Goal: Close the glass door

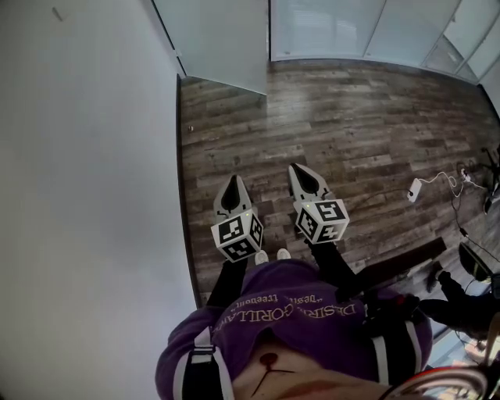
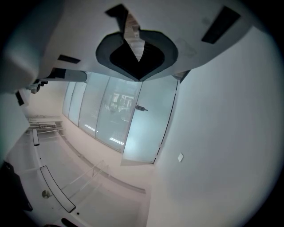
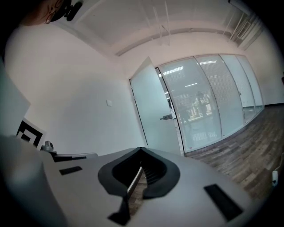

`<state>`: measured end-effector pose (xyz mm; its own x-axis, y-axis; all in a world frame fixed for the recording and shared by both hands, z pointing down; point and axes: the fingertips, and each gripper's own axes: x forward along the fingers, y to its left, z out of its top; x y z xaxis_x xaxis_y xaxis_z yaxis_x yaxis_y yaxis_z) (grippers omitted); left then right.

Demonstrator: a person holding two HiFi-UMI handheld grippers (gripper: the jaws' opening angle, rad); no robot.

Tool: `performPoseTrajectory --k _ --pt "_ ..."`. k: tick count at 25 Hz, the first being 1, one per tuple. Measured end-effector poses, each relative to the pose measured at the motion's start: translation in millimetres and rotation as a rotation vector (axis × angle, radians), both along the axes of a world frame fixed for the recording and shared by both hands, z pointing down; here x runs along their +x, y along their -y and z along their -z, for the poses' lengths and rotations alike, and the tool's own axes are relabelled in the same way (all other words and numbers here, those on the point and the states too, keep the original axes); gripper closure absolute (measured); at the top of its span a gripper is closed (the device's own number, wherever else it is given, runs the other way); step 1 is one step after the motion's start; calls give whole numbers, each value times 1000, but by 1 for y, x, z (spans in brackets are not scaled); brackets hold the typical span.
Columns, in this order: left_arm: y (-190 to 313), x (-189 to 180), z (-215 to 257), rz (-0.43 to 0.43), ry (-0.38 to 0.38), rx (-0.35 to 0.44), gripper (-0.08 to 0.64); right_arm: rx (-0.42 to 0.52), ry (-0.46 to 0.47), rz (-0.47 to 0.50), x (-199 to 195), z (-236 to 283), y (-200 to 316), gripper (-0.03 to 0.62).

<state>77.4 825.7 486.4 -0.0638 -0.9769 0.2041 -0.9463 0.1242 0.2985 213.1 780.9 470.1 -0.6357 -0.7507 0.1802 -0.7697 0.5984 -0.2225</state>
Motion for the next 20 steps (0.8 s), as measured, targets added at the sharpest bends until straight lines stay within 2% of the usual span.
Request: performPoseTrajectory --k 6,12,20 --pt "-11 -8 -9 4 -20 -13 558 -9 -2 -19 -7 -7 -7 595" --pt "-21 -22 -24 9 -56 -31 558 -6 -46 -51 -14 -12 -16 595" --pt "-7 -29 -42 -40 -96 -63 560 -30 -75 -79 -27 -25 -7 595"
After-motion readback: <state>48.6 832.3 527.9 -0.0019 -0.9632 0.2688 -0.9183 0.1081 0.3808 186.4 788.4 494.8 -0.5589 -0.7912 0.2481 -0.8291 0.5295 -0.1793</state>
